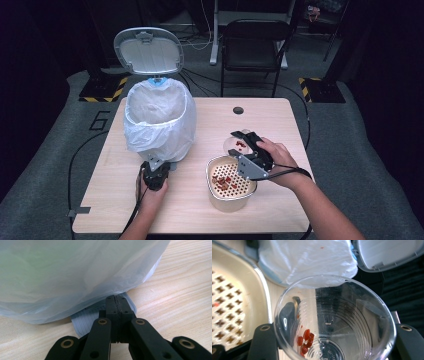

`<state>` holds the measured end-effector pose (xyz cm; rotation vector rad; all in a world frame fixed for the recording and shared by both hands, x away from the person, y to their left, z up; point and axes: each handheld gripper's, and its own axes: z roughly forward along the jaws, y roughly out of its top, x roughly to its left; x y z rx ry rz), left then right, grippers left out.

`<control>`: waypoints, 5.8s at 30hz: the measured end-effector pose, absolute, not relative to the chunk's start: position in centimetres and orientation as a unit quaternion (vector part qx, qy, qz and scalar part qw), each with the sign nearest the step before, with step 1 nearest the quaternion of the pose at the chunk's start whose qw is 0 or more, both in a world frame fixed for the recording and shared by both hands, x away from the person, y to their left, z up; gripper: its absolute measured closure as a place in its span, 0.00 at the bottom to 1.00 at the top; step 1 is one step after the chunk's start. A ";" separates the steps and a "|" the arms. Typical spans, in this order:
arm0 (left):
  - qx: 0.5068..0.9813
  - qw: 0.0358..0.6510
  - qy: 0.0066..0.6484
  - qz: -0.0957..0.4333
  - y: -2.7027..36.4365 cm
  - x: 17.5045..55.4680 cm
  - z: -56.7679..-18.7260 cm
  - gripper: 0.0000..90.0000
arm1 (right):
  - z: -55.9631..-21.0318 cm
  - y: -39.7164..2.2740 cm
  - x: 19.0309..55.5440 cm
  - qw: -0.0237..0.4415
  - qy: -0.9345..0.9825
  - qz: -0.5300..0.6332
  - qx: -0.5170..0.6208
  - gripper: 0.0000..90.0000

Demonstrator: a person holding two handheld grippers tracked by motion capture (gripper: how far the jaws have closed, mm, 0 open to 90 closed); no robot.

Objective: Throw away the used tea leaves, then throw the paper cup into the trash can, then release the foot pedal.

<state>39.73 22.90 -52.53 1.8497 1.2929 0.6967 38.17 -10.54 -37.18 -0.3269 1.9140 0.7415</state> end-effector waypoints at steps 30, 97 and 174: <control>0.722 0.383 0.507 0.273 22.9 39.8 -52.6 1.00 | -35.5 -12.2 42.8 0.233 0.817 0.497 0.177 0.42; 0.724 0.385 0.507 0.263 23.0 39.7 -52.5 1.00 | -24.2 2.0 49.3 0.161 0.825 0.496 0.217 0.41; 0.734 0.399 0.511 0.202 24.4 38.3 -50.9 0.57 | -27.8 -4.7 49.3 0.221 0.811 0.455 0.295 0.16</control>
